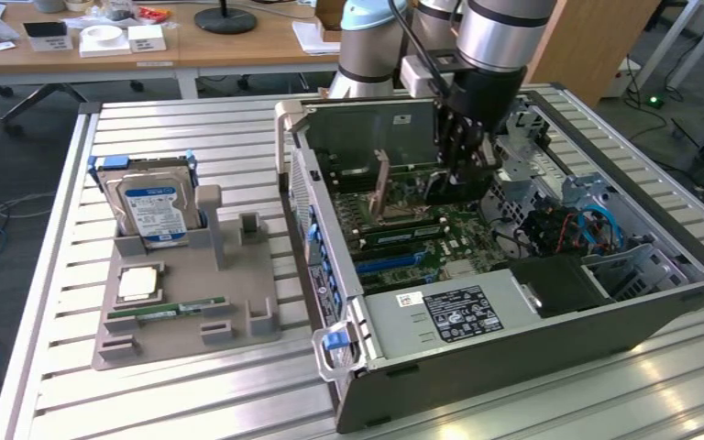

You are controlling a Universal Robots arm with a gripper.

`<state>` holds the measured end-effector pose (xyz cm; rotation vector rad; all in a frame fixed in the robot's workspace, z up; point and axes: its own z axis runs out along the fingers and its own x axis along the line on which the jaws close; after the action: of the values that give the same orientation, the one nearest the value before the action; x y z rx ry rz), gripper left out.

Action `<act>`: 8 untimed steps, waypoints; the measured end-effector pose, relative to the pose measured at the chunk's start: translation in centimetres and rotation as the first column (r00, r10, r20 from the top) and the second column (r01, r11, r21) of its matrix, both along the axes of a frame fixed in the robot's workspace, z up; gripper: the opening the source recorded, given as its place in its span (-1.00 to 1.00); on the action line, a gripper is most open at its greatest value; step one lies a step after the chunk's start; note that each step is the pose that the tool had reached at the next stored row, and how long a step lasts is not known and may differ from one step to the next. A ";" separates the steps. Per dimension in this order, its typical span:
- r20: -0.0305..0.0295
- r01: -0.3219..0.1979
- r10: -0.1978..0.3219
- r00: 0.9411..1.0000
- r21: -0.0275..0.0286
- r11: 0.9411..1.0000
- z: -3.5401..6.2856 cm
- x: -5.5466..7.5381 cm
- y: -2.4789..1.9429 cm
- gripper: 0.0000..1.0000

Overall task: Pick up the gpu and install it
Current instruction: 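Insert the gpu into the slot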

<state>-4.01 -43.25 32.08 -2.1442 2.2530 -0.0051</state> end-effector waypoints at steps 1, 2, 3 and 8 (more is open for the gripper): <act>0.000 0.000 0.000 1.000 0.000 1.000 0.00 0.0 -0.06 -0.47; 0.000 0.000 0.000 1.000 0.000 1.000 0.00 0.0 -0.10 -0.47; 0.000 0.000 0.000 1.000 0.000 1.000 0.00 0.0 -0.10 -0.47; 0.000 0.000 0.000 1.000 0.000 1.000 -0.07 0.0 -0.11 -0.47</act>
<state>-4.01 -43.36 32.01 -2.1441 2.2530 -0.0051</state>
